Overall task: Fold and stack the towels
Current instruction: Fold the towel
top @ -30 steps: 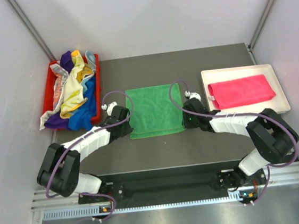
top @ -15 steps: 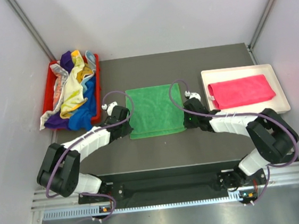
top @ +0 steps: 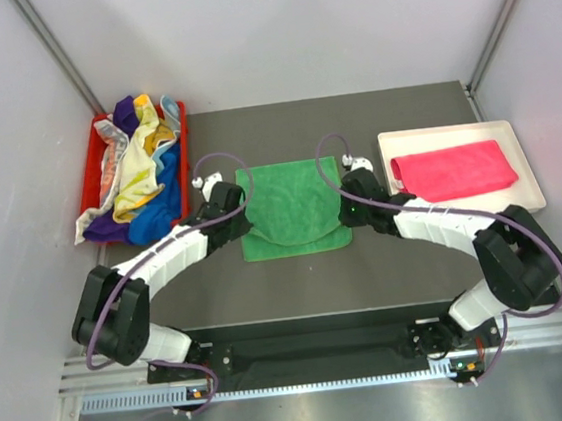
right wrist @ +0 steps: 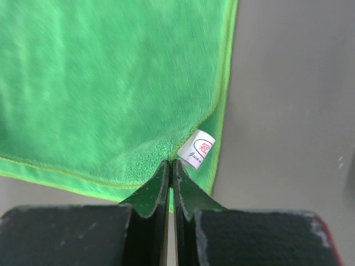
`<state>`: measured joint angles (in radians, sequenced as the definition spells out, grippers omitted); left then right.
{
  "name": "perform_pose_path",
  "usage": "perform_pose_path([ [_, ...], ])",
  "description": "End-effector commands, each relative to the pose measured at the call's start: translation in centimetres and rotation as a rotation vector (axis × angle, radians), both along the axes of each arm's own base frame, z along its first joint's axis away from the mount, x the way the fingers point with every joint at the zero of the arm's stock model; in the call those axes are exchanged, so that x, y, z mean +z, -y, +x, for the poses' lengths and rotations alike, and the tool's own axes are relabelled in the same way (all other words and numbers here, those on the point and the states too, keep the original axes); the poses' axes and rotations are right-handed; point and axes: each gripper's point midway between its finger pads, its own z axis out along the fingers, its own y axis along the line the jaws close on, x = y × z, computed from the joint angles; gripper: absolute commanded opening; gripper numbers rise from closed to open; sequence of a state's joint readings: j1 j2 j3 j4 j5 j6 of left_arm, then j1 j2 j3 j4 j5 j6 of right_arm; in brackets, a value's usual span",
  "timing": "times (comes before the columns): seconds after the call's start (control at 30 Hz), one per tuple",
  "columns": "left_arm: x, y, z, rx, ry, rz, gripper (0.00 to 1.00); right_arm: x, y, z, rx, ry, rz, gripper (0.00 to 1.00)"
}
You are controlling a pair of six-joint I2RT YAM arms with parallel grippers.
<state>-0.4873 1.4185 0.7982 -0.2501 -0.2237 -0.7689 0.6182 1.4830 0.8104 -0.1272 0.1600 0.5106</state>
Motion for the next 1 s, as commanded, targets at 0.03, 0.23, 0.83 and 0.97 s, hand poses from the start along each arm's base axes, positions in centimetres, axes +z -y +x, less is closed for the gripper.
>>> perform_pose_path([
  [0.03,4.0,0.0,4.9,0.050,0.125,0.026,0.00,5.5,-0.4,4.3,-0.001,0.131,0.039,0.00],
  [0.23,9.9,-1.1,13.1,0.117,0.307,-0.011,0.00,11.4,-0.5,11.1,0.008,0.268,0.066,0.00],
  [0.83,21.9,-1.5,25.6,0.188,0.724,-0.015,0.00,23.4,0.1,24.5,0.026,0.545,0.154,0.00],
  [0.97,23.1,-1.9,25.9,0.196,0.757,-0.020,0.00,24.2,0.6,24.9,0.021,0.572,0.159,0.00],
])
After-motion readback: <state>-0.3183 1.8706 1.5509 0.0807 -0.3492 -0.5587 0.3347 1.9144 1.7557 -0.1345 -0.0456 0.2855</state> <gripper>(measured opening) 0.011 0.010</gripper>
